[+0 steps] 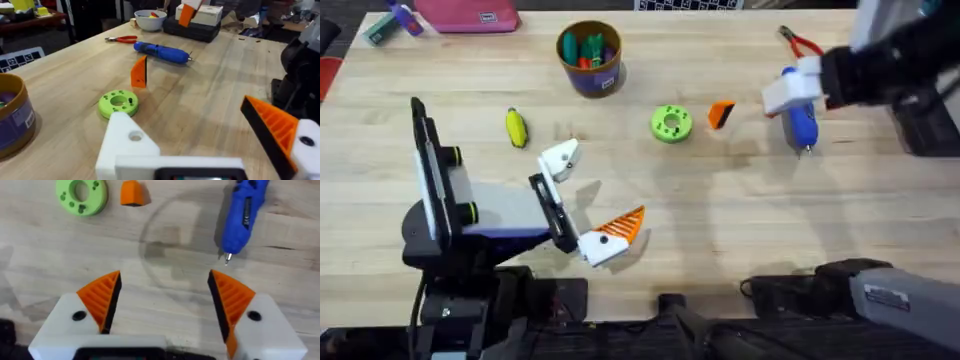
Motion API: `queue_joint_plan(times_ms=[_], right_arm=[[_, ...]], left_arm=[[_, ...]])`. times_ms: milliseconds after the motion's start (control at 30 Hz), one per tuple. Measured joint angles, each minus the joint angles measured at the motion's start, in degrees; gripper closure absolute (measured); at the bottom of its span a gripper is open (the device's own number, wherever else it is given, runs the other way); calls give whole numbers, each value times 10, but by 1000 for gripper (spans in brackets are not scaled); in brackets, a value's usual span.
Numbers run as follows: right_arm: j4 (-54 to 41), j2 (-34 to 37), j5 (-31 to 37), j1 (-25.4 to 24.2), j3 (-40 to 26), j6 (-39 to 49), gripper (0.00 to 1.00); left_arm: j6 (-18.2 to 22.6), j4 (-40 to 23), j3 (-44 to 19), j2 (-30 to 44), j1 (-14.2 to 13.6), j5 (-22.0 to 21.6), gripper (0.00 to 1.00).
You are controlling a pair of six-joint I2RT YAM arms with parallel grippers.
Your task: Pick up the gripper from the table and insert it into the empty holder that is missing its gripper. Then pick up a screw, insert it into the mounting hole, and use the screwdriver to tighten it. Finally, clean up the table by picking up the vegetable and placing it into the bucket.
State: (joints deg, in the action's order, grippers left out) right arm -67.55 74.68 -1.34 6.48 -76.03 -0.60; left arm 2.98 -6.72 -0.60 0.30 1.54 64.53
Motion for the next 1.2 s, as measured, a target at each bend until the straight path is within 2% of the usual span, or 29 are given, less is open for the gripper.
queue_joint_plan(times_ms=[200, 333, 467, 533, 733, 833, 1000, 1200], right_arm=[[-84, 122, 0, 43, -141, 0, 8], [-86, 185, 0, 66, -186, -1, 8], [-82, 235, 0, 80, -191, -1, 9], [-61, 272, 0, 81, -191, -2, 40], [-36, 307, 0, 81, -191, -3, 43], [-23, 321, 0, 81, -191, -3, 94], [0, 346, 0, 82, -191, -3, 106], [16, 371, 0, 84, -191, -3, 212]], left_arm=[[0, 0, 0, 0, 0, 0, 15], [0, 0, 0, 0, 0, 0, 15], [0, 0, 0, 0, 0, 0, 15], [0, 0, 0, 0, 0, 0, 15], [0, 0, 0, 0, 0, 0, 16], [0, 0, 0, 0, 0, 0, 14], [0, 0, 0, 0, 0, 0, 15], [0, 0, 0, 0, 0, 0, 15]])
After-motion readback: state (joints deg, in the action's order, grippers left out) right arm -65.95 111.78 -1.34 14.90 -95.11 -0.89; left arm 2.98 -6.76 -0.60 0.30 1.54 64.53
